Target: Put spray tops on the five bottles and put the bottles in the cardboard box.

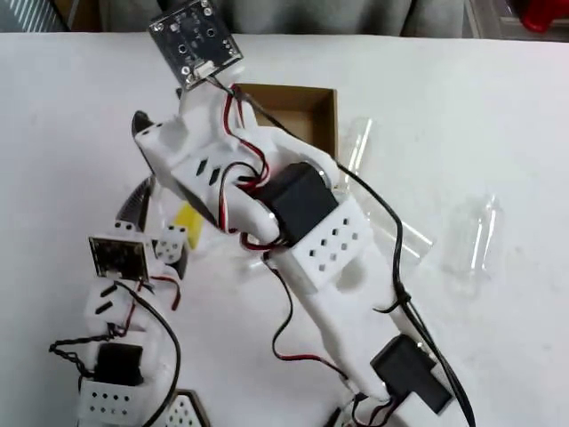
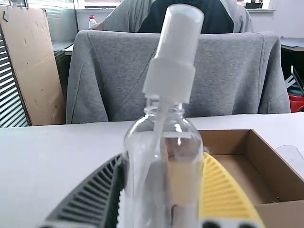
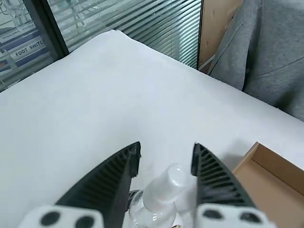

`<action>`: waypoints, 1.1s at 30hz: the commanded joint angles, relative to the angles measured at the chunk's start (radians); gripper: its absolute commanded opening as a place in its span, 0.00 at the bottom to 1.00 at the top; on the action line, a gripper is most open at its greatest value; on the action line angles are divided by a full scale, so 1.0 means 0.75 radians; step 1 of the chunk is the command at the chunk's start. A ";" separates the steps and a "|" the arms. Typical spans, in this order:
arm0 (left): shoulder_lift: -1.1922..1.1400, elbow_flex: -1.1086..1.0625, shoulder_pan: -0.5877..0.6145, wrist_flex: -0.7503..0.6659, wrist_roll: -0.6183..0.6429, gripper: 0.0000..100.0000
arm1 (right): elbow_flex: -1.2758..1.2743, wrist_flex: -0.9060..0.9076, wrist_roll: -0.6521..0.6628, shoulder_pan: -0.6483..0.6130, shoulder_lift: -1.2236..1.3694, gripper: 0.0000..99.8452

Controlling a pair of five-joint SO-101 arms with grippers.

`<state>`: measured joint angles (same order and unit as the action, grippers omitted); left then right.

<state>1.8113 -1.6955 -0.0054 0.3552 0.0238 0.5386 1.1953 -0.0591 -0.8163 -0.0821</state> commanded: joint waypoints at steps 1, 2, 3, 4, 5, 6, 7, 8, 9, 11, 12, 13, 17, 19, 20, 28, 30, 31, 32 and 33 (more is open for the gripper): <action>0.011 0.002 0.013 0.010 0.010 0.02 | 0.065 -0.062 -0.002 0.069 -0.013 0.04; 0.011 0.002 0.013 0.014 0.010 0.02 | 0.057 -0.079 -0.002 0.083 -0.013 0.01; 0.011 0.002 0.013 0.016 0.010 0.02 | 0.053 -0.089 -0.002 0.095 -0.011 0.01; 0.011 0.002 0.013 0.016 0.010 0.02 | 0.053 -0.091 -0.002 0.107 -0.009 0.03; 0.011 0.002 0.013 0.016 0.010 0.02 | 0.051 -0.091 -0.002 0.122 -0.009 0.03; 0.011 0.002 0.013 0.016 0.010 0.02 | 0.051 -0.091 -0.002 0.136 -0.009 0.02; 0.011 0.002 0.013 0.016 0.010 0.02 | 0.051 -0.091 -0.002 0.150 -0.009 0.01; 0.011 0.002 0.013 0.016 0.010 0.02 | 0.051 -0.091 -0.002 0.161 -0.009 0.01; 0.011 0.002 0.013 0.016 0.010 0.02 | 0.043 -0.091 -0.002 0.169 -0.005 0.02; 0.011 0.002 0.013 0.016 0.010 0.02 | 0.018 -0.099 0.000 0.171 0.026 0.02; 0.011 0.002 0.013 0.016 0.010 0.02 | 0.014 -0.099 0.006 0.165 0.052 0.02; 0.011 0.002 0.013 0.016 0.010 0.02 | 0.012 -0.101 0.008 0.163 0.081 0.02; 0.011 0.002 0.013 0.016 0.010 0.02 | 0.014 -0.152 0.010 0.148 0.181 0.02; 0.011 0.002 0.013 0.016 0.010 0.02 | 0.014 -0.154 0.008 0.134 0.208 0.02; 0.011 0.002 0.013 0.016 0.010 0.02 | 0.014 -0.154 0.006 0.114 0.214 0.02; 0.011 0.002 0.013 0.016 0.010 0.02 | 0.014 -0.136 0.000 0.062 0.210 0.02; 0.011 0.002 0.013 0.016 0.010 0.02 | 0.014 -0.136 0.000 0.062 0.220 0.02; 0.011 0.002 0.013 0.016 0.010 0.02 | 0.014 -0.136 0.000 0.062 0.222 0.02; 0.011 0.002 0.013 0.016 0.010 0.02 | 0.014 -0.136 0.000 0.062 0.224 0.02; 0.011 0.002 0.013 0.016 0.010 0.02 | 0.014 -0.136 0.000 0.062 0.224 0.02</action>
<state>1.8098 -1.6955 -0.0023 0.3736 0.0238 0.5401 1.1017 -0.0606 -0.7656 0.0913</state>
